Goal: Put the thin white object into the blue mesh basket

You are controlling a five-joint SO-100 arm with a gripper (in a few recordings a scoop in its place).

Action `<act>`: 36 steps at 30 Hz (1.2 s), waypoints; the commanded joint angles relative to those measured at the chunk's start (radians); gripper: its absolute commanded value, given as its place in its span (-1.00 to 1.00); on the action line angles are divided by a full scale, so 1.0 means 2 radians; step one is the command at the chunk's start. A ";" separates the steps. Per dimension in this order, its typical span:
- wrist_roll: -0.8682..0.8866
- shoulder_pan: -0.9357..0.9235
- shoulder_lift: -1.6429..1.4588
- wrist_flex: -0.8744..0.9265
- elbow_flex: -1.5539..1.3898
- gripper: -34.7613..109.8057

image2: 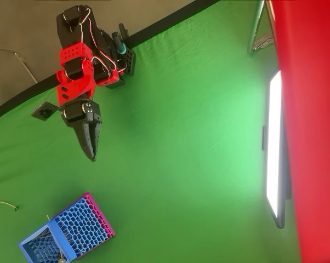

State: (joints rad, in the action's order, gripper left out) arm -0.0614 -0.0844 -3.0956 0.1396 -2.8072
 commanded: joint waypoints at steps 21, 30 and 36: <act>0.023 0.029 -0.114 0.179 -0.138 -0.51; 0.048 0.023 -0.114 0.264 -0.138 -0.51; 0.048 0.032 -0.114 0.312 -0.138 -0.51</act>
State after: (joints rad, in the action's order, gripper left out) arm 0.0276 -0.0337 -3.3180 0.7256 -3.0756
